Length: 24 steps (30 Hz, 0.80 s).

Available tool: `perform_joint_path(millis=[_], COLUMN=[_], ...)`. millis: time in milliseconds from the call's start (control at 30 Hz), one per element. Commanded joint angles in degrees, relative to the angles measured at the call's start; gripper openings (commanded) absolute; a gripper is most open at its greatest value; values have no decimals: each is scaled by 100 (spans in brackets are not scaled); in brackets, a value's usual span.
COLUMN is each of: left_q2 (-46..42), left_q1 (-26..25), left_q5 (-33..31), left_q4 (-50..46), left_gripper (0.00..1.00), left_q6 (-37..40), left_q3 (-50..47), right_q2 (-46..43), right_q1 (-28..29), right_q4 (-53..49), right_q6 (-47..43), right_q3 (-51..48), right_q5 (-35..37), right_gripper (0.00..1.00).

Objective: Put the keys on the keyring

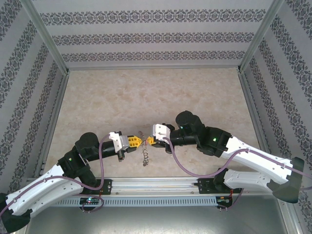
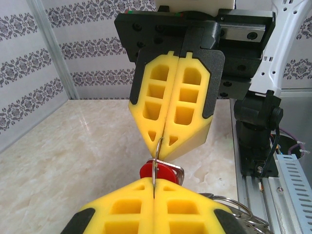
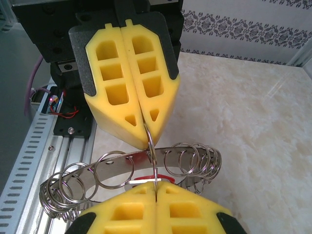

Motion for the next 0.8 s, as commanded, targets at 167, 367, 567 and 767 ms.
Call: perform_joint_path(millis=[167, 367, 567, 767], left_q2=[-19, -19, -1, 30], left_q1=[-64, -66, -66, -66], left_q5=[127, 126, 108, 109], left_q4=[416, 410, 383, 356], left_gripper=[0, 0, 0, 0], left_q6=[110, 113, 121, 129], left_q3=[111, 110, 126, 146], right_q2=[69, 80, 117, 166], right_q1=[32, 50, 111, 151], right_q4=[305, 323, 355, 353], right_q6=[81, 78, 42, 10], right_q3=[46, 42, 98, 203], right_q5=[-144, -194, -206, -206], right_gripper=[0, 0, 0, 0])
